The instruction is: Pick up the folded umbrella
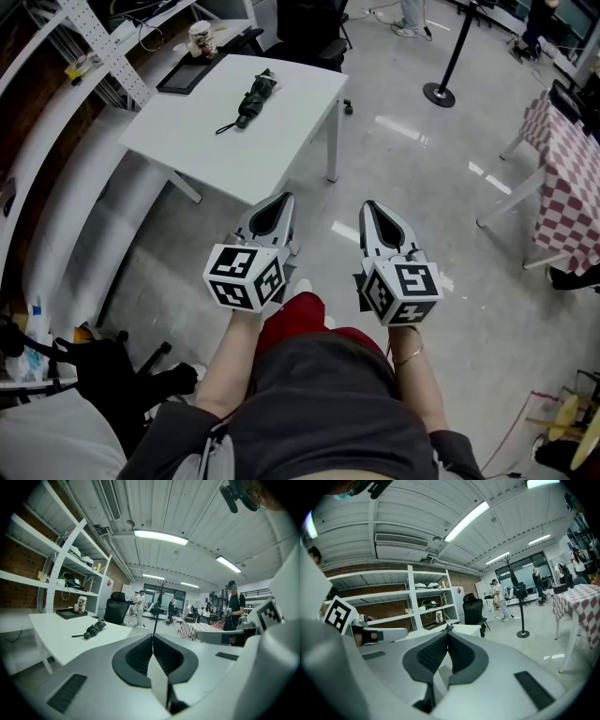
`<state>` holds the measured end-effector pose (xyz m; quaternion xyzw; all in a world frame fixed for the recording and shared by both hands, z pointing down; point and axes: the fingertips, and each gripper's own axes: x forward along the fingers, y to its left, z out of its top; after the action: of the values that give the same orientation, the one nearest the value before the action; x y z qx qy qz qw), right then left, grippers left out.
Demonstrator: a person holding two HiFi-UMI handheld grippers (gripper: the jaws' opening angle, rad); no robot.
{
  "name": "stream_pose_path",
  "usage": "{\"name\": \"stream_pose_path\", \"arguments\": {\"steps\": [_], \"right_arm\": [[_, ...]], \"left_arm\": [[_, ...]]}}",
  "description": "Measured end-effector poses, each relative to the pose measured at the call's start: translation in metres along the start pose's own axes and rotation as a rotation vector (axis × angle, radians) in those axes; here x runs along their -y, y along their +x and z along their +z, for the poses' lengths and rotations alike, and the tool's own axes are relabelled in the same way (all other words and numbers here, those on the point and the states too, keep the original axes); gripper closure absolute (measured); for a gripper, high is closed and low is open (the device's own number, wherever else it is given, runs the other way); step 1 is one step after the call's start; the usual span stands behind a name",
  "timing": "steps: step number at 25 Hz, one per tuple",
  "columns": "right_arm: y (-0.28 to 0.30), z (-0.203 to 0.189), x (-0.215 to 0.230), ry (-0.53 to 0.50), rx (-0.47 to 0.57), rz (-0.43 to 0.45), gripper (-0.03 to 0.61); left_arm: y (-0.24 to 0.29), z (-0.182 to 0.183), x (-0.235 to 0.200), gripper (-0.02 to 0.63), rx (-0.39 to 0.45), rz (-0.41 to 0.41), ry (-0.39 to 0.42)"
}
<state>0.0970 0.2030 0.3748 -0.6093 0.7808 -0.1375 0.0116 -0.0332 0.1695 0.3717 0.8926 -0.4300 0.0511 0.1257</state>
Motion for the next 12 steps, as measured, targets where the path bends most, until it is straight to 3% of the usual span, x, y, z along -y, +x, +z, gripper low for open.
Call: {"name": "stream_pose_path", "arguments": {"steps": [12], "right_arm": [[0.032, 0.002, 0.018, 0.002, -0.019, -0.033, 0.56]], "left_arm": [[0.037, 0.003, -0.023, 0.6, -0.017, -0.007, -0.011]]}}
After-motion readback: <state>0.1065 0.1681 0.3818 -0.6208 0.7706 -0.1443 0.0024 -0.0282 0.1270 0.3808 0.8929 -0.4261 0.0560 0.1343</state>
